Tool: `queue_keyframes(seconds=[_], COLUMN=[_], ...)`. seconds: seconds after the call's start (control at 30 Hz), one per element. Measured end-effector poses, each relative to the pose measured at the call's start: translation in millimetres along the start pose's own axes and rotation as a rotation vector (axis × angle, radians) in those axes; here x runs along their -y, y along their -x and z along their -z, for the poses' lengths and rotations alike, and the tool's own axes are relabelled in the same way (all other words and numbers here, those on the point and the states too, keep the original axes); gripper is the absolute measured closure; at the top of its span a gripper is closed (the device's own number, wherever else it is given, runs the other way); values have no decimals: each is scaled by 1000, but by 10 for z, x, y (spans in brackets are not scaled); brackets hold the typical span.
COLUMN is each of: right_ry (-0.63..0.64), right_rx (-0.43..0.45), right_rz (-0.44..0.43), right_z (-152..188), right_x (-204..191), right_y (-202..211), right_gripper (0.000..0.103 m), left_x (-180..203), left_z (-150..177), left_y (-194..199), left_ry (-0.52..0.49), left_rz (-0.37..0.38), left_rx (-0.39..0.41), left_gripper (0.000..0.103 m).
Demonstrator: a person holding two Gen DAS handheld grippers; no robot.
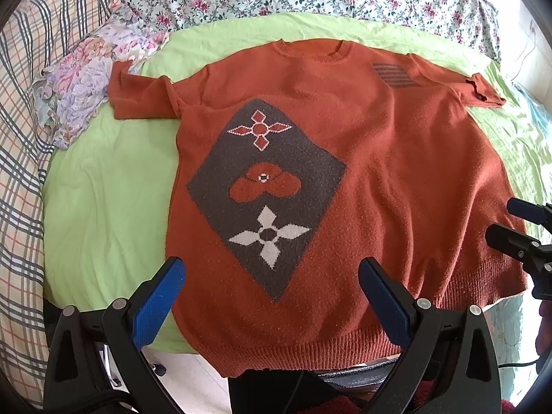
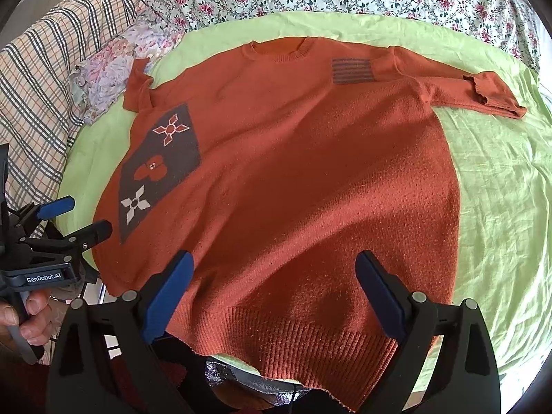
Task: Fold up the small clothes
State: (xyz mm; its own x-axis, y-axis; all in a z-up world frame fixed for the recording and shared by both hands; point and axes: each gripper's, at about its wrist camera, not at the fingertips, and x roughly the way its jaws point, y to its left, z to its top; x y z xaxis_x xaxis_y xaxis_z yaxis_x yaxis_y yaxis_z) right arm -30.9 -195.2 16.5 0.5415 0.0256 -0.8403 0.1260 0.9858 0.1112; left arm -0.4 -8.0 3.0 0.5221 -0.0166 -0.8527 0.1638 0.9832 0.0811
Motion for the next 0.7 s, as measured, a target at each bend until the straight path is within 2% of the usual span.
queue_keyframes(seconds=[0.23,0.37,0.43,0.6,0.7], right_ry=[5,2,2,5,2], right_rx=[0,37,27,-31,-47], right_rz=[-2,-18,-15,5,8], right_z=[-27,-37,-45,-66,-73], right_x=[-14,-25,-33,-37,-38], right_y=[27,67,83,78,69], right_gripper=[8,8,8,8,8], left_x=[-36,-36,-37,-39,-41], left_z=[5,-3,-3,-58,-64], left_y=[35,50,70,47,44], left_ry=[1,6,12,6,9], left_rz=[1,7,11,12,19], left_rx=[24,51,79,5,3], left_gripper=[2,2,2,2,2])
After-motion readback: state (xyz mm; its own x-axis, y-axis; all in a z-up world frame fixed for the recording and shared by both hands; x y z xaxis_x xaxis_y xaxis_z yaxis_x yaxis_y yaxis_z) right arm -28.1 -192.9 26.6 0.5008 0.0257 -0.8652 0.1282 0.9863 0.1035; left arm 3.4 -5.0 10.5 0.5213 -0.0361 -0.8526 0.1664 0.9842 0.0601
